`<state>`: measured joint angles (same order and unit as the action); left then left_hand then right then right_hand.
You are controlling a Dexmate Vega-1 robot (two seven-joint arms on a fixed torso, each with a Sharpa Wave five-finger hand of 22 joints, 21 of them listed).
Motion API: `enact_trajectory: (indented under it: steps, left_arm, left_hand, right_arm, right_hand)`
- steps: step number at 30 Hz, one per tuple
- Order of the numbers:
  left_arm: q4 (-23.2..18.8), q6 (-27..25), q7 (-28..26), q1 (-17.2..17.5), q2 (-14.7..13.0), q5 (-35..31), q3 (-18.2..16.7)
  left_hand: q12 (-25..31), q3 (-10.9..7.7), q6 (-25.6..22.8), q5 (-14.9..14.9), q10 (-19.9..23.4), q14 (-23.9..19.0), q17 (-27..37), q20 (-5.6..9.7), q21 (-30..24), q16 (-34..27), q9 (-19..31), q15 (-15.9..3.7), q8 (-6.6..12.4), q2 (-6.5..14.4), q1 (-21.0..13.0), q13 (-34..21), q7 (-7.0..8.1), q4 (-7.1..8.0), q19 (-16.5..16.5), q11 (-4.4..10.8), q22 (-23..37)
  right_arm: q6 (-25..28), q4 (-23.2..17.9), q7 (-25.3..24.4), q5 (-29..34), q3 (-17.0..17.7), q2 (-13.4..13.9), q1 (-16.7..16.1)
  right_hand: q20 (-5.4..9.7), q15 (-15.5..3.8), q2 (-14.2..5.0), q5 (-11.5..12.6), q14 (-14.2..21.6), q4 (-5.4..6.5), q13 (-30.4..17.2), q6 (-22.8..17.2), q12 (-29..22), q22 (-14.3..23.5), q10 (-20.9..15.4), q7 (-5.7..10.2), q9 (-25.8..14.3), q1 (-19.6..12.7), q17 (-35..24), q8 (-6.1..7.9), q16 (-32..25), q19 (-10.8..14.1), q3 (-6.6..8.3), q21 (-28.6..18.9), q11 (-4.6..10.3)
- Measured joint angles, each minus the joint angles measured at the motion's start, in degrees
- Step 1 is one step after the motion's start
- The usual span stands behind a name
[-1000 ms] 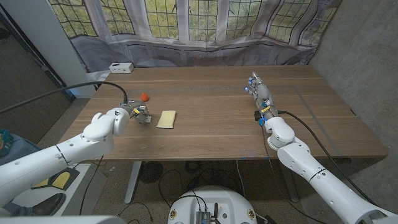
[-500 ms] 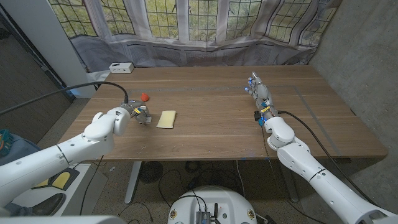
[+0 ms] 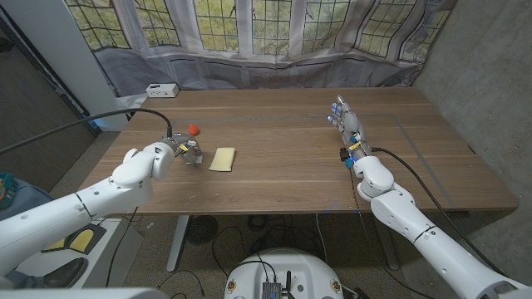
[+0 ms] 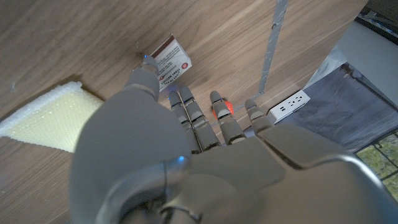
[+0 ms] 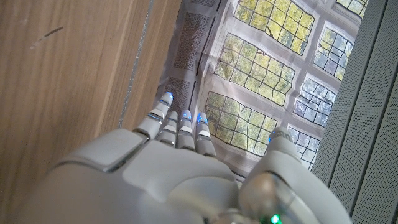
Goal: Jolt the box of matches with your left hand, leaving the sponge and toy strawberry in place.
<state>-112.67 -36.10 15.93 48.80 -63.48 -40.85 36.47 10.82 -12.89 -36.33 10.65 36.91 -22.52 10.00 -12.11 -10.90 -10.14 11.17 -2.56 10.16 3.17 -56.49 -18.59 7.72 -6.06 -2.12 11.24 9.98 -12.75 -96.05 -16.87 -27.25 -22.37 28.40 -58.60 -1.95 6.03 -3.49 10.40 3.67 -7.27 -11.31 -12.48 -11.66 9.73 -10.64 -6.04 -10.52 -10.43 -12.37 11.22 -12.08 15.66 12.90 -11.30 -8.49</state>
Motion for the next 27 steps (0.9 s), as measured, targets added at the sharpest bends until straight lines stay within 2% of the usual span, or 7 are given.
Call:
enact_trajectory:
  steps: [7,8,12,17,21,22,27]
  left_arm:
    - [-0.05,1.34,-1.29,0.21,-0.18,2.44,-0.36]
    - [-0.27,1.60,-1.62,1.42,-0.95,2.98,-2.00]
    - [-0.45,2.52,-2.91,2.45,-1.61,5.22,-3.41]
    - [-0.71,3.15,-4.87,3.57,-2.13,7.67,-4.90]
    - [-0.79,3.54,-7.54,4.30,-2.21,9.91,-5.65]
    - [-0.91,3.62,-8.58,5.84,-2.15,10.69,-7.36]
    - [-0.91,4.64,-12.34,5.84,-2.15,14.04,-7.36]
  left_hand:
    - [0.21,0.97,1.98,-0.29,-2.16,1.04,0.29,0.03,0.00,-0.27,0.00,0.08,0.00,1.03,5.78,0.60,-1.59,2.55,1.62,-2.16,0.00]
    - [0.21,1.12,2.28,-0.29,-2.55,1.04,0.30,-0.09,0.00,-0.27,0.00,0.08,0.01,1.31,6.37,0.74,-1.89,2.95,1.73,-2.55,0.00]
    - [0.21,1.42,3.97,-0.51,-4.58,1.76,0.30,-0.06,0.00,-0.27,-0.25,-0.03,0.03,2.41,9.58,1.05,-3.30,4.58,2.55,-4.13,0.31]
    - [0.21,1.93,6.68,-0.51,-7.69,2.49,0.30,0.12,0.00,-0.27,-0.26,0.15,0.03,3.21,12.31,1.58,-4.16,5.92,2.74,-5.65,0.31]
    - [0.21,2.69,9.09,-0.51,-10.06,3.71,0.29,0.12,0.00,-0.27,-0.37,1.31,0.01,3.27,15.94,1.97,-5.05,7.43,2.75,-7.57,0.31]
    - [0.21,2.94,10.00,-0.51,-10.79,4.27,0.29,0.12,0.00,-0.27,-0.48,1.44,-0.22,3.22,16.69,2.09,-5.26,7.68,2.75,-7.90,0.31]
    - [-0.03,3.96,16.65,-0.51,-15.44,7.87,0.29,0.12,-0.37,-0.02,-0.53,2.96,-0.24,2.92,20.44,2.81,-5.98,9.17,2.74,-10.39,0.31]
  right_arm:
    - [-0.01,-0.40,-0.07,0.04,0.05,0.03,-0.29]
    - [-0.03,-0.47,-0.31,0.23,0.06,0.03,-0.34]
    - [-0.04,-0.63,-0.44,0.32,0.06,0.04,-0.46]
    - [-0.07,-0.67,-0.51,0.41,0.05,0.02,-0.54]
    - [-0.13,-0.67,-0.52,0.46,-0.04,-0.13,-0.58]
    - [-0.29,-0.67,-0.53,0.54,-0.06,-0.17,-0.59]
    - [-0.29,-0.65,-0.53,0.54,-0.11,-0.32,-0.66]
  right_hand:
    - [0.00,0.00,0.00,0.00,0.00,0.00,0.00,0.00,0.00,0.00,0.00,0.00,0.00,0.00,0.00,0.00,0.00,0.00,0.00,0.00,0.00]
    - [0.00,0.00,0.00,0.00,0.00,0.00,0.00,0.00,0.00,0.00,0.00,0.00,0.00,0.00,0.00,0.00,0.00,0.00,0.00,0.00,0.00]
    - [0.00,-0.06,0.00,0.00,0.05,0.00,0.00,0.00,0.00,0.00,0.00,0.00,0.00,0.00,0.00,0.00,0.00,0.00,0.00,0.00,0.00]
    - [0.00,-0.21,0.00,0.00,0.21,0.00,0.00,0.00,0.00,0.00,0.00,0.00,0.00,0.00,0.00,0.00,0.00,0.00,0.00,0.00,0.00]
    - [0.00,-0.21,0.00,0.00,0.21,0.00,0.00,0.00,0.00,0.00,0.00,0.00,0.00,0.00,0.00,0.00,0.00,0.00,0.00,0.00,0.00]
    - [0.00,-0.21,0.00,0.00,0.21,0.00,0.00,0.00,0.00,0.00,0.00,0.00,0.00,0.00,0.00,0.00,0.00,0.00,0.00,0.00,0.00]
    - [0.00,-0.21,0.00,0.00,0.21,0.00,0.00,0.00,0.00,0.00,-0.02,0.00,0.00,0.00,0.00,0.00,0.00,0.00,0.00,0.00,0.02]
